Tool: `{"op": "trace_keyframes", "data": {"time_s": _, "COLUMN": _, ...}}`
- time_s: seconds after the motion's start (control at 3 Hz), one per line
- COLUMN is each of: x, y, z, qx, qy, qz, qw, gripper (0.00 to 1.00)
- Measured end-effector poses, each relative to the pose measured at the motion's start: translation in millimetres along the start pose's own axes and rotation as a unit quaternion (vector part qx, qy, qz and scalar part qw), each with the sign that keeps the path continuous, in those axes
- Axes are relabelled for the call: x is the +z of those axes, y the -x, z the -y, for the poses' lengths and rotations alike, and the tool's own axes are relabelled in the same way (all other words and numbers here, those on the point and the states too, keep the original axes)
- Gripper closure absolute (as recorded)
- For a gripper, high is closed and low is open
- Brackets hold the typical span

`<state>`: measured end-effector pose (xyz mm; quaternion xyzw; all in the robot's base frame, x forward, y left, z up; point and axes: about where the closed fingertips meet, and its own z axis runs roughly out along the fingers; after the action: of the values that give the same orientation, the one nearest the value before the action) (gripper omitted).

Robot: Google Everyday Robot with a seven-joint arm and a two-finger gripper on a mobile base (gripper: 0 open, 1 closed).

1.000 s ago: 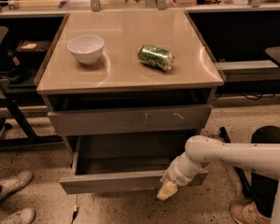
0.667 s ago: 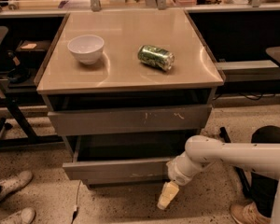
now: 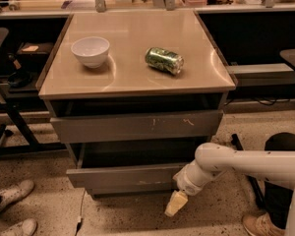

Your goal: Close middle drawer

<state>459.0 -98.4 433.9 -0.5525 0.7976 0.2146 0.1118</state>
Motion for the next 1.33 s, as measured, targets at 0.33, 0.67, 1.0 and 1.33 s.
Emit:
{"op": "trace_keyframes", "data": {"time_s": 0.33, "x": 0.0, "y": 0.0, "z": 0.0, "qx": 0.000, "qy": 0.000, "qz": 0.000, "qw": 1.0000, "gripper": 0.41}}
{"op": "trace_keyframes", "data": {"time_s": 0.67, "x": 0.3, "y": 0.0, "z": -0.1, "qx": 0.000, "qy": 0.000, "qz": 0.000, "qw": 1.0000, "gripper": 0.65}}
{"op": "trace_keyframes", "data": {"time_s": 1.0, "x": 4.9, "y": 2.9, "z": 11.2, "qx": 0.000, "qy": 0.001, "qz": 0.001, "qw": 1.0000, "gripper": 0.87}}
{"op": "trace_keyframes", "data": {"time_s": 1.33, "x": 11.9, "y": 3.6, "z": 31.8, "qx": -0.002, "qy": 0.000, "qz": -0.010, "qw": 0.9999, "gripper": 1.00}}
